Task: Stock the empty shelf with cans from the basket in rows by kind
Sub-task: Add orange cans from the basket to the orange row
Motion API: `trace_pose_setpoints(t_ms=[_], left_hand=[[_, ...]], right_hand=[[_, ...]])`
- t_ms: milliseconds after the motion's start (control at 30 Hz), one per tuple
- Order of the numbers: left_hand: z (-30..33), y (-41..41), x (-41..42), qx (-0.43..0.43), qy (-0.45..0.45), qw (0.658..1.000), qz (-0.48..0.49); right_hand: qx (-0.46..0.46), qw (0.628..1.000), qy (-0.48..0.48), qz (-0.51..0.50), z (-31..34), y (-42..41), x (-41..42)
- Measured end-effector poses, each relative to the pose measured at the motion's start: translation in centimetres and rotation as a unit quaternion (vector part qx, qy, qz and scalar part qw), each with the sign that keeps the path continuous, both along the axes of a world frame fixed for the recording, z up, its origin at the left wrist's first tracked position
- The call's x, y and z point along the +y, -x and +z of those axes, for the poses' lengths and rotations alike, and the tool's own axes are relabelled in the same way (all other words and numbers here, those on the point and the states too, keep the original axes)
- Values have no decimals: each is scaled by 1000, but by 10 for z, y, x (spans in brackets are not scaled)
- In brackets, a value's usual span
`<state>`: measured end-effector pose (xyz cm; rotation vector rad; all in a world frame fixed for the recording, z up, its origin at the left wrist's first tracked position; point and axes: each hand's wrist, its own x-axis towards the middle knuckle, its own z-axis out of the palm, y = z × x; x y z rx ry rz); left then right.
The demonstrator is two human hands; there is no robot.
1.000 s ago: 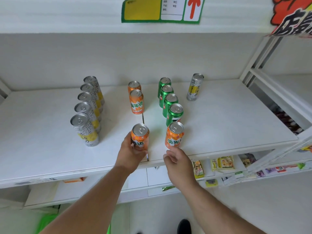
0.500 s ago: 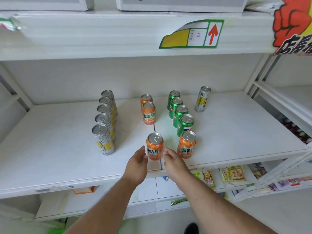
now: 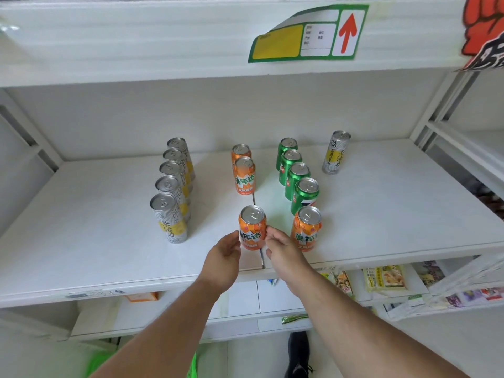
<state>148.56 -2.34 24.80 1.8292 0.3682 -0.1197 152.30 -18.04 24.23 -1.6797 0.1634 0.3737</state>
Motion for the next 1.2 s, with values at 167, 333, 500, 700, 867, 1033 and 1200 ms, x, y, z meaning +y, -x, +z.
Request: trace_pose_setpoints(t_ms=[167,333,500,700,867,1033,1200], left_hand=[[-1,2,1,16,8,1000,2],[6,2,-3,0,12,999,-31],[7,2,-1,-8,8,999,-51],[6,4,1,-17,9,999,-43],[-3,-3,4,-4,28,1000,-13],[-6,-7,1,-17,12,999,-40],[-8,-14,2,-15,15,999,-41]], right_hand=[[1,1000,27,1,-6,1,-3],[-10,999,28,-11,2,7,1],[-8,999,38,-11,-1,12,6],[-4,1000,16,-9,5,4,7],[-19,1000,17,-17,0,0,6],[-29,999,24,-21,-7,5,14],[-17,999,22,-27,0,-4,15]])
